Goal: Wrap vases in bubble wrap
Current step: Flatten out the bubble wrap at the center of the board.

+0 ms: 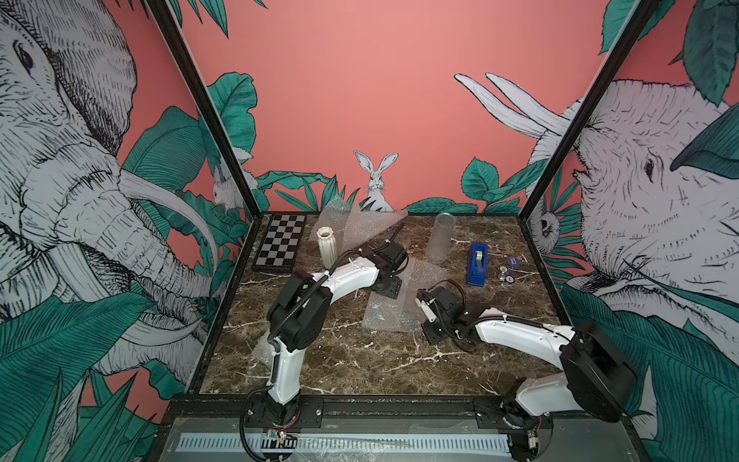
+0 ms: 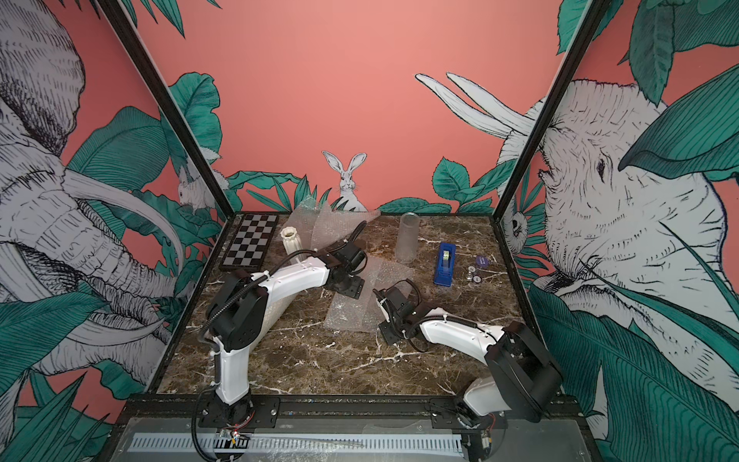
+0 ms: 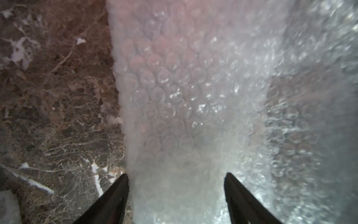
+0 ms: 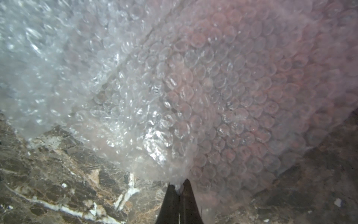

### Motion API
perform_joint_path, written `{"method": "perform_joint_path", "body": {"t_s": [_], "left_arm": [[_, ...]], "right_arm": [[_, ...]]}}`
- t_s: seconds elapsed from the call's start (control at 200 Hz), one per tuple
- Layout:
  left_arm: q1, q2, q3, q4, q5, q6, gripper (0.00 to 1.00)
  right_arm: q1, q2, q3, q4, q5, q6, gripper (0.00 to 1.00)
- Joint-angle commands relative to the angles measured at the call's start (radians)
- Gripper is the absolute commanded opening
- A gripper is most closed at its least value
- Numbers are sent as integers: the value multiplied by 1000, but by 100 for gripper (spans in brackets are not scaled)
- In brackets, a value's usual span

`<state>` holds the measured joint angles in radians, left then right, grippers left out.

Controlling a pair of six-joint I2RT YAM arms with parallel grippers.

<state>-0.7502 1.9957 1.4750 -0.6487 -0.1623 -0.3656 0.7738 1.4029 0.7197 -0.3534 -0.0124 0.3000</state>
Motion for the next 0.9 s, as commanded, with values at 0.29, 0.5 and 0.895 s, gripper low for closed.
{"method": "perform_joint_path", "body": {"t_s": [0.29,0.5,0.895], "left_arm": [[43,-39,-70,-58,-157,-71,54],[83,-154,-195,-9,-133,-91,49],[56,-656,-568,54,-106,-160,43]], "right_arm": [[-26,-33,-10,-82,141,9,5],[-84,-15,36,-79,137,-37,7],[-210,119,245,-169,217,-148,43]]}}
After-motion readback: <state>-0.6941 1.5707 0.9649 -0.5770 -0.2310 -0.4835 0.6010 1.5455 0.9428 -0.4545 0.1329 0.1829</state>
